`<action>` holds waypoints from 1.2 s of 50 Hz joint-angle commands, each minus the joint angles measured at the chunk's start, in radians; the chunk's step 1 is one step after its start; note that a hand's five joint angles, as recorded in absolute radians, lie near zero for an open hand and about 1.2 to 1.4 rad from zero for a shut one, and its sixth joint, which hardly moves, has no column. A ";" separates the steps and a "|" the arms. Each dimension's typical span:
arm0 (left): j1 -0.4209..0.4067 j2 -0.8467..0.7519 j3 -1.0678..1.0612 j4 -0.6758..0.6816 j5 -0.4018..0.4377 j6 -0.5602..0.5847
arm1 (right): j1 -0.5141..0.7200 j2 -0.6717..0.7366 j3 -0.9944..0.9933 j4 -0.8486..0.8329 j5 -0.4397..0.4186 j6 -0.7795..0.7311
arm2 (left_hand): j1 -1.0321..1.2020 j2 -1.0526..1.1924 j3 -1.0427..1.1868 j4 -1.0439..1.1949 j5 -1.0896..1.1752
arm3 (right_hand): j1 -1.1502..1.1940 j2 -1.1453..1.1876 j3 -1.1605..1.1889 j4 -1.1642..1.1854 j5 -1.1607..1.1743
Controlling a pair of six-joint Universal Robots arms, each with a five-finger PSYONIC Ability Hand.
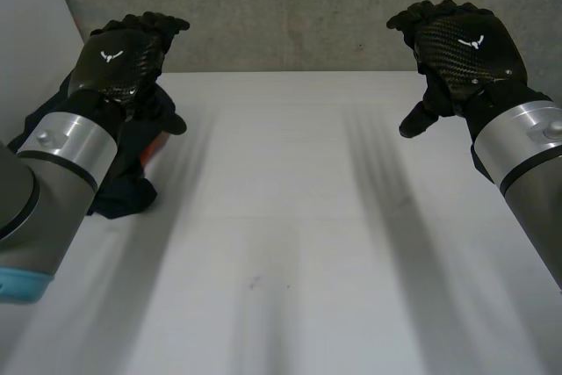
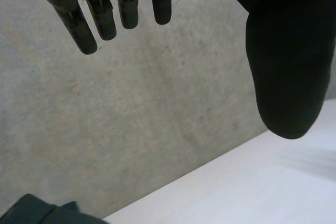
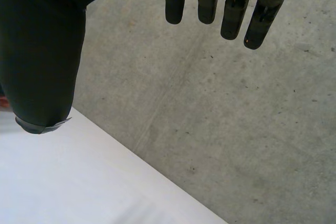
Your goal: Fold the laundry.
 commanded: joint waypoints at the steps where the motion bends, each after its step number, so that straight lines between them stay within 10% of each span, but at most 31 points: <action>1: 0.137 -0.151 0.086 -0.001 -0.002 0.249 | 0.000 0.002 0.000 0.002 -0.004 0.000 | -0.018 -0.025 -0.028 -0.023 -0.042 | -0.010 -0.032 -0.029 -0.045 -0.053; 21: 0.437 -0.800 0.515 0.083 0.009 0.637 | 0.008 0.030 0.008 0.002 -0.005 0.000 | 0.035 0.029 0.026 0.030 0.011 | -0.010 -0.032 -0.029 -0.045 -0.053; 24: 0.435 -0.843 0.565 0.092 -0.003 0.688 | 0.008 0.030 0.008 0.002 -0.005 0.000 | 0.980 0.974 0.970 0.975 0.956 | -0.010 -0.032 -0.029 -0.045 -0.053; 26: 0.427 -0.834 0.566 0.095 -0.008 0.702 | 0.008 0.028 0.008 0.002 -0.005 -0.002 | 1.204 1.197 1.194 1.199 1.180 | -0.010 -0.032 -0.029 -0.045 -0.053; 40: 0.129 -0.156 0.250 0.324 -0.037 0.427 | -0.006 0.027 -0.020 0.005 -0.005 -0.015 | 1.204 1.197 1.194 1.199 1.180 | -0.010 -0.032 -0.029 -0.045 -0.053; 54: -0.289 -0.163 0.117 0.099 0.056 0.413 | -0.015 0.014 -0.067 0.020 0.002 -0.087 | 1.204 1.197 1.194 1.199 1.180 | -0.010 -0.032 -0.029 -0.045 -0.053; 60: -0.295 -0.292 0.120 0.020 0.087 0.416 | -0.029 0.016 -0.086 0.061 0.001 -0.091 | -0.018 -0.025 -0.028 -0.023 -0.042 | -0.010 -0.032 -0.029 -0.045 -0.053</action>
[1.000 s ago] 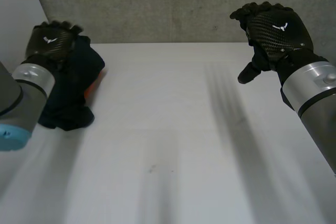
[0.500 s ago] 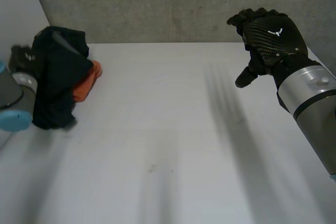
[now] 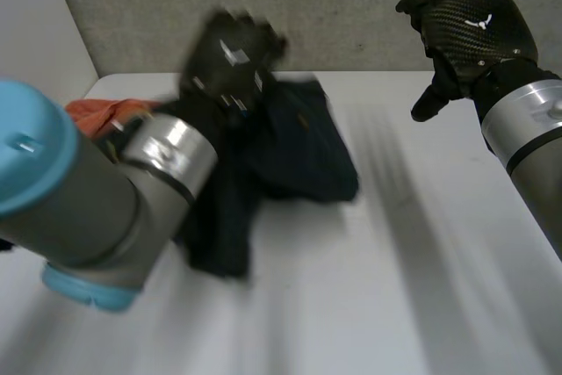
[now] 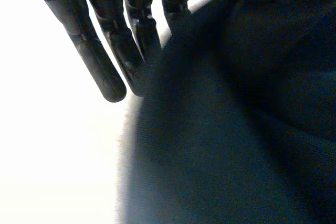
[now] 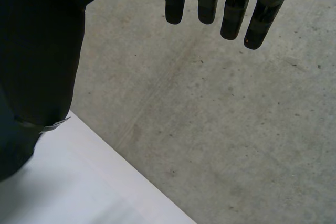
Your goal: Fold the laundry.
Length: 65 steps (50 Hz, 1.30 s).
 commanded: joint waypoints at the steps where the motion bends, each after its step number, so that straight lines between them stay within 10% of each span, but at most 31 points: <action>1: -0.039 -0.155 -0.006 -0.124 0.053 0.008 | -0.017 0.001 -0.029 0.058 0.000 -0.002 | -0.842 -0.874 -0.883 -0.886 -0.876 | -0.010 -0.032 -0.029 -0.045 -0.053; 22: 0.021 0.173 -0.239 -0.270 -0.316 -0.253 | -0.022 0.133 -0.132 0.554 -0.086 -0.110 | -0.715 -0.748 -0.757 -0.760 -0.750 | -0.010 -0.032 -0.029 -0.045 -0.053; 35: 0.023 0.199 -0.325 -0.563 -0.238 -0.537 | -0.008 0.202 0.149 0.214 -0.103 0.162 | -0.674 -0.706 -0.715 -0.718 -0.708 | -0.010 -0.032 -0.029 -0.045 -0.053; 49: 0.029 -0.077 -0.255 -0.472 -0.223 -0.564 | 0.099 0.342 0.193 0.120 -0.112 0.245 | -0.469 -0.501 -0.510 -0.513 -0.503 | -0.010 -0.032 -0.029 -0.045 -0.053; 52: 0.027 -0.094 -0.233 -0.457 -0.232 -0.564 | 0.099 0.349 0.195 0.102 -0.112 0.266 | -0.304 -0.337 -0.346 -0.349 -0.339 | 0.175 0.154 0.156 0.141 0.133; 57: 0.029 -0.092 -0.176 -0.422 -0.244 -0.563 | 0.087 0.363 0.184 0.022 -0.105 0.309 | 0.329 0.297 0.288 0.285 0.294 | 1.208 1.187 1.189 1.174 1.166; 65: 0.023 0.012 -0.038 -0.508 -0.237 -0.485 | 0.087 0.178 0.101 0.019 -0.106 0.204 | 0.330 0.298 0.289 0.286 0.296 | 1.212 1.190 1.192 1.177 1.169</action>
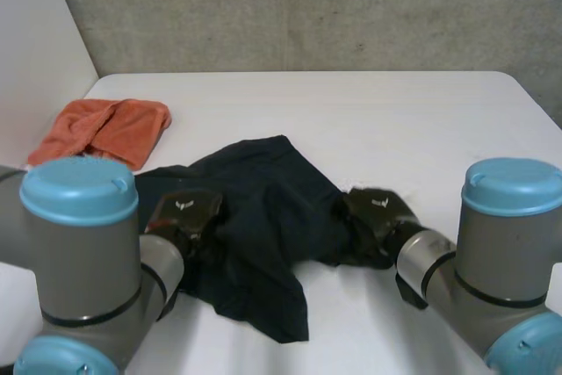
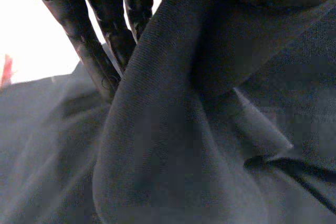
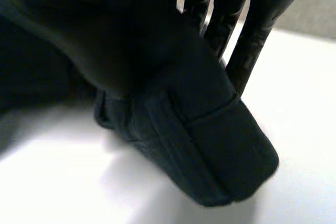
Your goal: Fold the laundry.
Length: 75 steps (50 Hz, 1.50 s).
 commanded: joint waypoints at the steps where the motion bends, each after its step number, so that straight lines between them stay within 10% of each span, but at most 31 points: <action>1: -0.004 0.129 0.141 -0.078 0.011 0.076 | -0.009 -0.205 -0.080 -0.014 -0.004 -0.107 | 0.258 0.229 0.244 0.223 0.249 | 0.479 0.275 0.283 0.277 0.317; 18: -0.004 0.424 0.513 -0.210 0.034 0.009 | -0.009 -0.480 -0.527 0.374 -0.007 -0.295 | 0.258 0.229 0.244 0.223 0.249 | 0.479 0.275 0.283 0.277 0.317; 37: 0.211 -0.043 0.580 -0.188 0.109 -0.120 | 0.018 0.122 -0.866 0.399 0.086 -0.389 | 0.244 0.215 0.230 0.209 0.235 | 0.479 0.275 0.283 0.277 0.317; 42: 0.257 -0.314 0.782 -0.127 0.110 -0.119 | 0.032 0.363 -1.009 0.246 0.223 -0.403 | -0.308 -0.337 -0.323 -0.343 -0.318 | 0.479 0.275 0.283 0.277 0.317; 46: 0.266 -0.438 0.916 -0.124 0.123 -0.116 | 0.038 0.478 -1.075 0.150 0.247 -0.435 | -0.937 -0.965 -0.951 -0.971 -0.946 | -0.743 -0.947 -0.939 -0.945 -0.905; 56: 0.263 -0.297 0.766 -0.110 0.136 -0.094 | 0.044 0.351 -0.944 0.170 0.247 -0.450 | -0.964 -0.992 -0.978 -0.999 -0.973 | -0.743 -0.947 -0.939 -0.945 -0.905; 63: 0.269 -0.085 0.461 0.007 0.161 0.047 | 0.043 0.111 -0.726 0.246 0.228 -0.460 | -0.928 -0.956 -0.942 -0.963 -0.937 | -0.743 -0.947 -0.939 -0.945 -0.905; 75: 0.274 0.188 -0.134 0.056 0.195 0.617 | 0.038 -0.006 -0.295 0.434 0.108 -0.392 | -0.828 -0.857 -0.842 -0.863 -0.837 | -0.622 -0.826 -0.818 -0.823 -0.784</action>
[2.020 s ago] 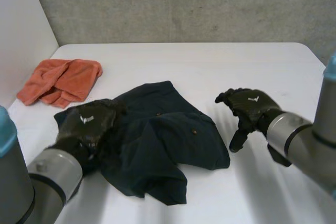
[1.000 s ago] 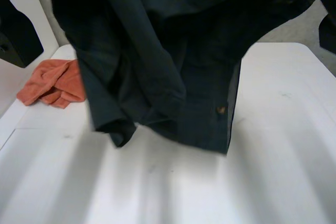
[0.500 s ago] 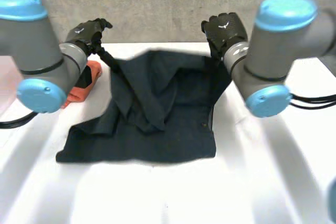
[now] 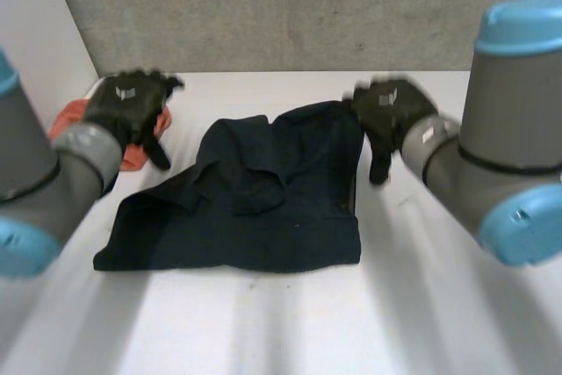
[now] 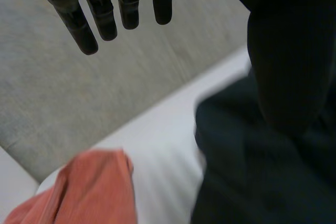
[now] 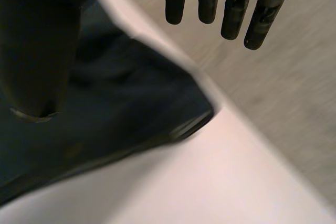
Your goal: Fold the laundry.
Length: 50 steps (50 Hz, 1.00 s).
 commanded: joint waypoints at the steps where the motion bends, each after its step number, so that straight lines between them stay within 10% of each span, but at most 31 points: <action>1: 0.001 0.126 -0.334 0.006 0.007 0.307 | 0.001 -0.058 0.279 0.020 -0.077 0.064 | 0.130 0.129 0.124 0.130 0.116 | 0.127 0.113 0.115 0.094 0.089; 33: 0.175 -0.049 -0.415 0.126 0.013 0.341 | 0.056 0.086 0.468 -0.421 -0.125 0.106 | 0.280 0.279 0.274 0.280 0.266 | 0.341 0.327 0.330 0.308 0.304; 42: 0.177 -0.047 -0.421 0.118 0.085 0.335 | 0.056 0.151 0.375 -0.471 -0.064 0.098 | 0.274 0.273 0.269 0.274 0.260 | 1.101 1.086 1.089 1.068 1.063; 50: 0.188 -0.049 -0.418 0.118 0.109 0.333 | 0.049 0.174 0.309 -0.464 -0.053 0.049 | 0.274 0.273 0.269 0.274 0.260 | 1.207 1.192 1.195 1.174 1.169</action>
